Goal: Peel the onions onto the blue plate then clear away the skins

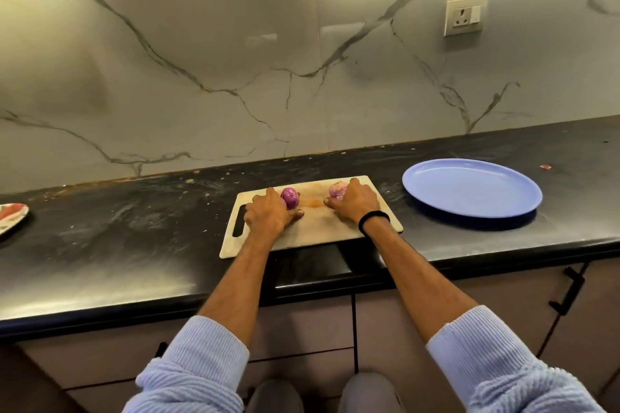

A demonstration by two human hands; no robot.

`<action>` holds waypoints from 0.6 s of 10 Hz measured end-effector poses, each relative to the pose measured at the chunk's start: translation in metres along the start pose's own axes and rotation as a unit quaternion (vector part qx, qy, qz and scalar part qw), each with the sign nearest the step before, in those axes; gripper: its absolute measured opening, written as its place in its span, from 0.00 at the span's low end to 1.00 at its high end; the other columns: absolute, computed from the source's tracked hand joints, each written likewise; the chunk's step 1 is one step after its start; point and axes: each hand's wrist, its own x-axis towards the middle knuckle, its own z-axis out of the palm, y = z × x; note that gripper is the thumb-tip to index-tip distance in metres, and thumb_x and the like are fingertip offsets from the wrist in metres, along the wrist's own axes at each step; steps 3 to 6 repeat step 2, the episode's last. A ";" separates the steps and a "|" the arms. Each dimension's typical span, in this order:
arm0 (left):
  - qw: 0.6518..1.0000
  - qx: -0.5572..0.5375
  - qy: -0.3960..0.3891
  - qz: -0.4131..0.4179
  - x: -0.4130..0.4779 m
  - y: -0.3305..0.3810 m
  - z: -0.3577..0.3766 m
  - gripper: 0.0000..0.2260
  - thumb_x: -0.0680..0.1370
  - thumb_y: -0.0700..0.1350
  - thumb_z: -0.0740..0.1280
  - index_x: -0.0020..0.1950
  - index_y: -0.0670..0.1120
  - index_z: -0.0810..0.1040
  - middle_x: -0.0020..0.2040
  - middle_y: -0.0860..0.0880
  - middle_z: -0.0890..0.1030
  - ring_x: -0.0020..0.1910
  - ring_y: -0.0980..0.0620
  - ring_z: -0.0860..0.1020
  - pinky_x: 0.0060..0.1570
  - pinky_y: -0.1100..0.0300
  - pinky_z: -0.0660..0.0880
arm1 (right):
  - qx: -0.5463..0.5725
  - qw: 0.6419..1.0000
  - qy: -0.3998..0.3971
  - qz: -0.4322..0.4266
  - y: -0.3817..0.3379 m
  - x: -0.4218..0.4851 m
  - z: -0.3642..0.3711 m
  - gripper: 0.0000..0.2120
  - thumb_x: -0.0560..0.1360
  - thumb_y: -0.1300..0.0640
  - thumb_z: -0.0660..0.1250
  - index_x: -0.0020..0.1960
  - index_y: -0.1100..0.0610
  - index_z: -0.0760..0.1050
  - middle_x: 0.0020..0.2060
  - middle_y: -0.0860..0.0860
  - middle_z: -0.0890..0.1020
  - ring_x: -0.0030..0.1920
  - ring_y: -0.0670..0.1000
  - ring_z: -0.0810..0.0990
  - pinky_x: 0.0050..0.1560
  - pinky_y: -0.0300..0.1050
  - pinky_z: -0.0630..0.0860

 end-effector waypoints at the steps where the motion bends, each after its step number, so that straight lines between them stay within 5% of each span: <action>1: 1.000 -0.019 0.001 0.000 -0.004 -0.002 -0.001 0.42 0.68 0.67 0.73 0.74 0.47 0.63 0.67 0.40 0.73 0.65 0.40 0.73 0.58 0.45 0.73 | 0.019 1.000 -0.013 0.008 0.000 0.003 0.000 0.45 0.70 0.36 0.73 0.75 0.61 0.60 0.68 0.60 0.74 0.66 0.61 0.74 0.66 0.55 0.73; 6: 0.997 -0.071 -0.015 -0.005 -0.010 -0.004 -0.006 0.45 0.69 0.63 0.75 0.77 0.47 0.58 0.71 0.39 0.68 0.68 0.38 0.71 0.63 0.44 0.72 | 0.027 0.999 -0.016 0.014 0.000 0.002 -0.002 0.48 0.71 0.37 0.73 0.78 0.62 0.56 0.70 0.60 0.72 0.68 0.61 0.72 0.67 0.54 0.71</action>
